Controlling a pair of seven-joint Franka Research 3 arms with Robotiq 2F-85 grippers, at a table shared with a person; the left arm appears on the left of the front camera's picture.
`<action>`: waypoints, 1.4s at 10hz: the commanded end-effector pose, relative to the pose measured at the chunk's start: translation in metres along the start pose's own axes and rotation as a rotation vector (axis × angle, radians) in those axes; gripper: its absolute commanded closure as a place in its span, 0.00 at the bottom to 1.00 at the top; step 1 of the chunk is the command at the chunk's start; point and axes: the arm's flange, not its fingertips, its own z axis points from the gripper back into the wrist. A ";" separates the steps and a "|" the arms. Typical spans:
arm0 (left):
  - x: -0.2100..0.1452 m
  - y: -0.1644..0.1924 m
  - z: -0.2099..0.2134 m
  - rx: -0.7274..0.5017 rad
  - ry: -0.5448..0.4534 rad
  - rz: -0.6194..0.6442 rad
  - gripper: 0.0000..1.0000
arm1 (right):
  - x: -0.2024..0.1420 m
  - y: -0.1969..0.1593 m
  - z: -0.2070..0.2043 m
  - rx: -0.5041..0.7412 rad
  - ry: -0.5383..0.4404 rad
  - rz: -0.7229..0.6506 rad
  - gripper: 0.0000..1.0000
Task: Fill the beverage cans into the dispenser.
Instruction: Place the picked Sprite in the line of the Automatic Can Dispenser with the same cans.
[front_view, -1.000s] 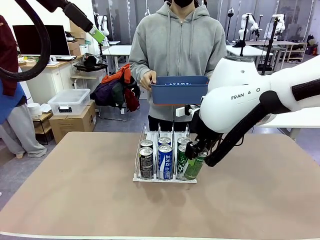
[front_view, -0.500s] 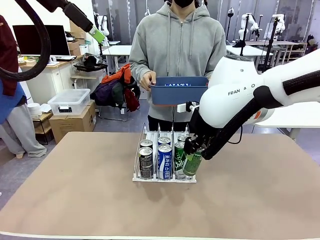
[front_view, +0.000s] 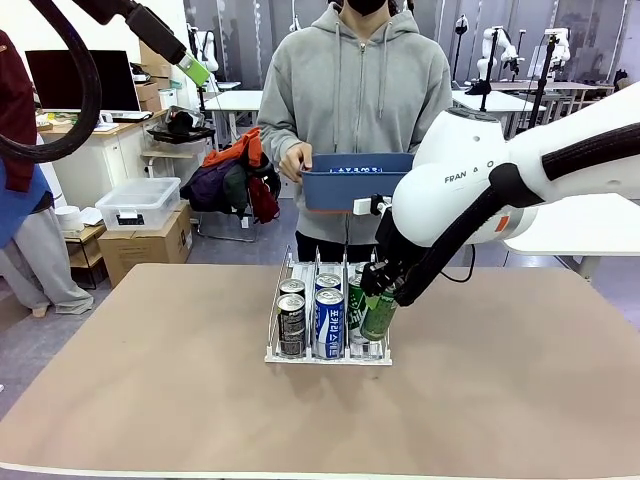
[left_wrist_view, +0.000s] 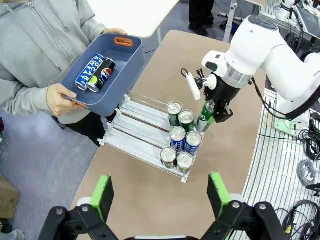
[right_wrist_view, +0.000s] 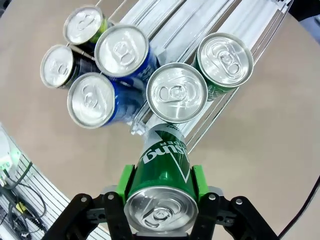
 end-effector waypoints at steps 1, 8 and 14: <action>-0.002 -0.001 0.000 -0.020 -0.011 0.012 0.00 | 0.028 -0.001 -0.005 -0.032 -0.116 -0.027 0.43; -0.002 -0.001 0.000 -0.020 -0.011 0.012 0.00 | 0.037 0.006 -0.036 -0.040 0.010 0.031 0.43; -0.002 -0.001 0.000 -0.020 -0.011 0.012 0.00 | 0.042 0.006 -0.041 -0.033 0.144 0.071 0.43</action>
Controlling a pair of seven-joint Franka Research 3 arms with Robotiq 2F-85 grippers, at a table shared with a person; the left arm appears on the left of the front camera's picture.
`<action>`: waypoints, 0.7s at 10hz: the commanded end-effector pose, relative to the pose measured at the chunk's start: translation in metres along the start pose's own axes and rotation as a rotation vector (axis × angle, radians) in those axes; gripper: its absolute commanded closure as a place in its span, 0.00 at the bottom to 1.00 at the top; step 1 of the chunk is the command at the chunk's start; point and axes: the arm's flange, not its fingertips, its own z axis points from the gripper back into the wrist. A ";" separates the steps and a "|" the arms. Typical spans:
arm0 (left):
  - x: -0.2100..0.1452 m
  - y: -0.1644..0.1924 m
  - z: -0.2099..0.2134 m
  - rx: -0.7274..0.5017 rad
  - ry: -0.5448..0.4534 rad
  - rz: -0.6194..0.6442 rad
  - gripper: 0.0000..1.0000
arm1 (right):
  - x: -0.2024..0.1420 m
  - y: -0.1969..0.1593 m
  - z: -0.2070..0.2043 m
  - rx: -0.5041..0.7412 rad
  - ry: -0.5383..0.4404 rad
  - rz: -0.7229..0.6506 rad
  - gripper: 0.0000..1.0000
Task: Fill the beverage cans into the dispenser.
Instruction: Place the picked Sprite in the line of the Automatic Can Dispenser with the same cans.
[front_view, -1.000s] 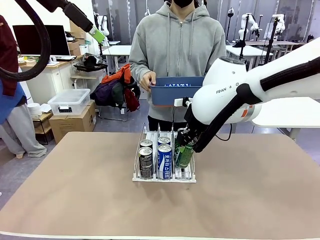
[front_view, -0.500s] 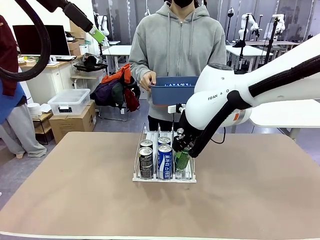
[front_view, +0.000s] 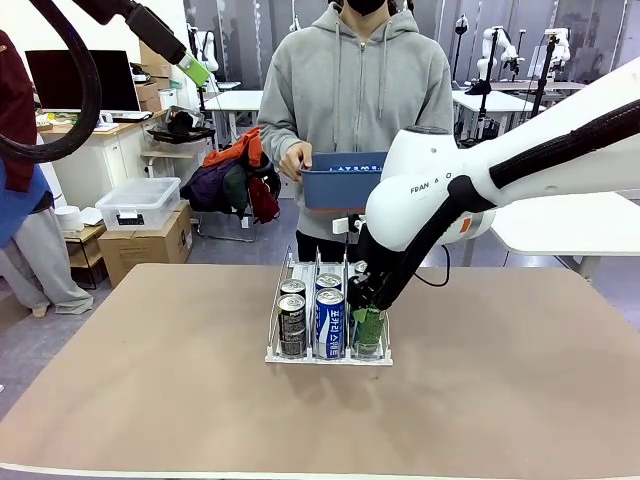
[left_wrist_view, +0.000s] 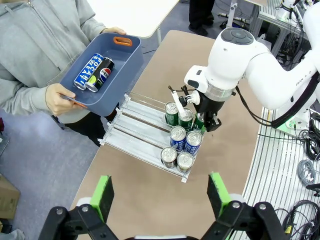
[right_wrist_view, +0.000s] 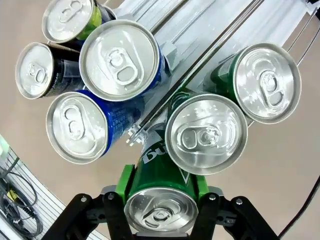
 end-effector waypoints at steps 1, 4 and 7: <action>-0.002 -0.002 0.000 -0.020 -0.011 0.012 0.00 | 0.014 0.000 0.003 -0.034 0.013 -0.004 0.43; -0.002 -0.002 0.000 -0.020 -0.011 0.012 0.00 | 0.014 0.001 0.001 -0.035 0.037 0.019 0.24; -0.002 -0.002 0.000 -0.020 -0.011 0.012 0.00 | 0.011 0.002 0.009 -0.026 0.037 0.020 0.04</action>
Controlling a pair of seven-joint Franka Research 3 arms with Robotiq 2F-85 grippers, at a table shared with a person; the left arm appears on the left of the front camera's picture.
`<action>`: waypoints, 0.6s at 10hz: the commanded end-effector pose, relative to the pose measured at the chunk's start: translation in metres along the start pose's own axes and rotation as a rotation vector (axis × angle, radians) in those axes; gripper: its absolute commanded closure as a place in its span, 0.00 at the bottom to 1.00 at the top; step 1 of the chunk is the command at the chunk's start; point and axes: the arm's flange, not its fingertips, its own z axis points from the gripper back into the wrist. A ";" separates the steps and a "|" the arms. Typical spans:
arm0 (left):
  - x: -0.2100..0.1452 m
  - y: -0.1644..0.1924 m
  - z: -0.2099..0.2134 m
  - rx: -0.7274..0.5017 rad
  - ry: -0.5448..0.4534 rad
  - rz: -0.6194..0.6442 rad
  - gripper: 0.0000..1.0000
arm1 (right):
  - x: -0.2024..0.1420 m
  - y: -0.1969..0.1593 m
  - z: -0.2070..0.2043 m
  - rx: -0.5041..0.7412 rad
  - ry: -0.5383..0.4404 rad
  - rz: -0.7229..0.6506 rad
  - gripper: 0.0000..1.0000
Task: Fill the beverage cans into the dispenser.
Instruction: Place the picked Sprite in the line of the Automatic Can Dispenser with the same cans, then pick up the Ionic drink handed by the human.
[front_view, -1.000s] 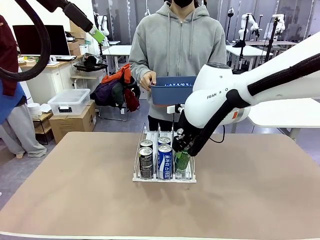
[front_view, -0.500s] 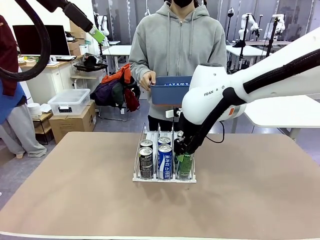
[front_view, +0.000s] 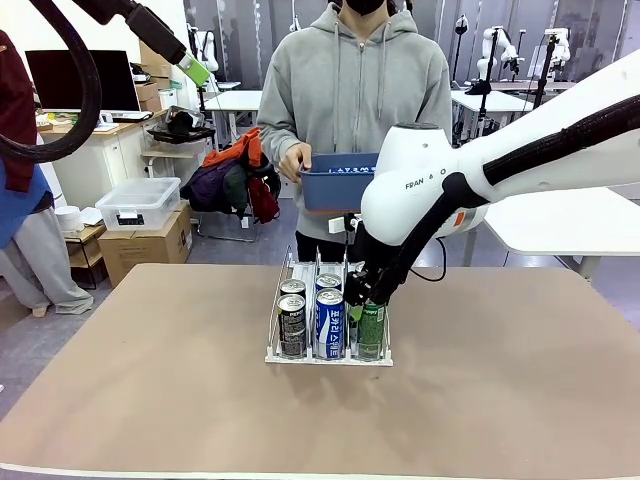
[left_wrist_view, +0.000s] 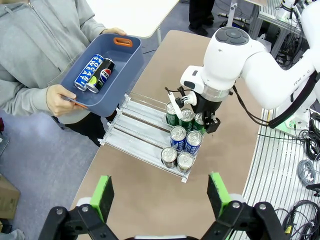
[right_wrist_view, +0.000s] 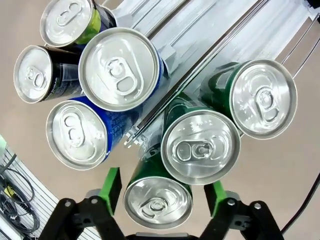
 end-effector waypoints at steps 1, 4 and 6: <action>-0.002 -0.002 0.000 -0.020 -0.011 0.012 0.00 | -0.002 0.002 0.012 -0.010 0.008 -0.015 0.00; -0.002 -0.002 0.000 -0.020 -0.011 0.012 0.00 | -0.016 0.002 0.036 -0.006 -0.049 -0.059 0.00; -0.002 -0.002 0.000 -0.020 -0.011 0.012 0.00 | 0.000 0.001 0.019 -0.009 -0.029 -0.005 0.00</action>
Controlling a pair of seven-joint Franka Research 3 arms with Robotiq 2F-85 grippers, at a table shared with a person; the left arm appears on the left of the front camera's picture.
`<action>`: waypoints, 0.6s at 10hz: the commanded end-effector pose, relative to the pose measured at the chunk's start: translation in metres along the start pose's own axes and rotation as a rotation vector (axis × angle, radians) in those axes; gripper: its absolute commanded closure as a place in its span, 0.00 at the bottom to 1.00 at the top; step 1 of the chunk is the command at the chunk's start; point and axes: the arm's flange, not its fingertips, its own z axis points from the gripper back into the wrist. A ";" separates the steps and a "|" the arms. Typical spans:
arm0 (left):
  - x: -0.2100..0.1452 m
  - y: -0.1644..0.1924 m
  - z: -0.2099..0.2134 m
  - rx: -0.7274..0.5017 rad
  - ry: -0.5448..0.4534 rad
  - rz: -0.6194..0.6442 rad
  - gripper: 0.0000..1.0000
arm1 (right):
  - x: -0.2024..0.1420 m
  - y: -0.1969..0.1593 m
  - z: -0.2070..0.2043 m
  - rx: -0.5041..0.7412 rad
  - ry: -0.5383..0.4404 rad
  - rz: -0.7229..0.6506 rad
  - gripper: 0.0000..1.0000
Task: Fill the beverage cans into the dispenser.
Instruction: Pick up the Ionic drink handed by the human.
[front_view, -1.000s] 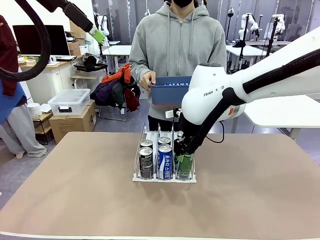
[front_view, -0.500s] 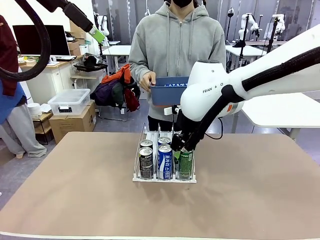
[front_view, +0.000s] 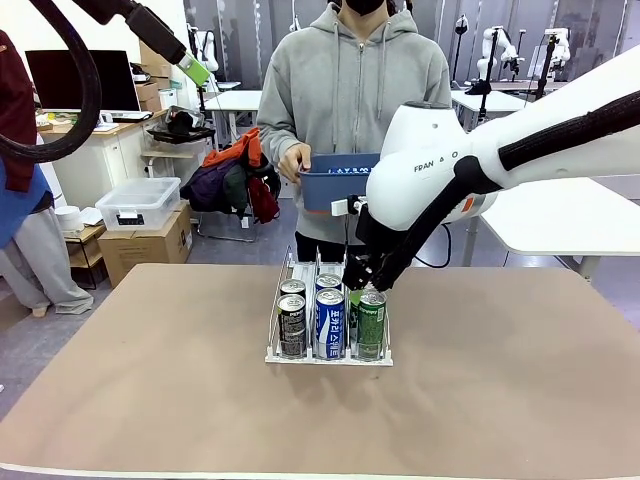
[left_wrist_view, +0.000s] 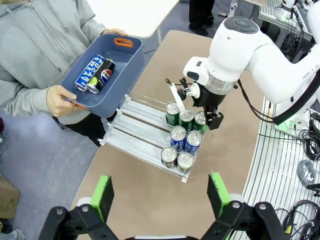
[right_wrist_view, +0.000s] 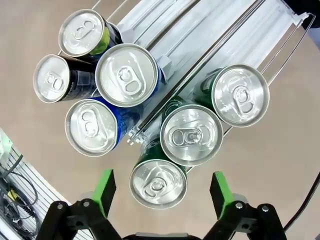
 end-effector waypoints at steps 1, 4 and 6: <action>-0.002 -0.001 0.000 -0.020 -0.011 0.012 0.00 | 0.002 0.000 -0.009 0.002 0.013 0.007 0.00; -0.002 -0.001 0.000 -0.020 -0.011 0.012 0.00 | 0.002 0.000 -0.009 0.002 0.013 0.007 0.00; -0.002 -0.001 0.000 -0.020 -0.011 0.012 0.00 | -0.008 -0.008 0.015 0.074 -0.023 0.037 0.00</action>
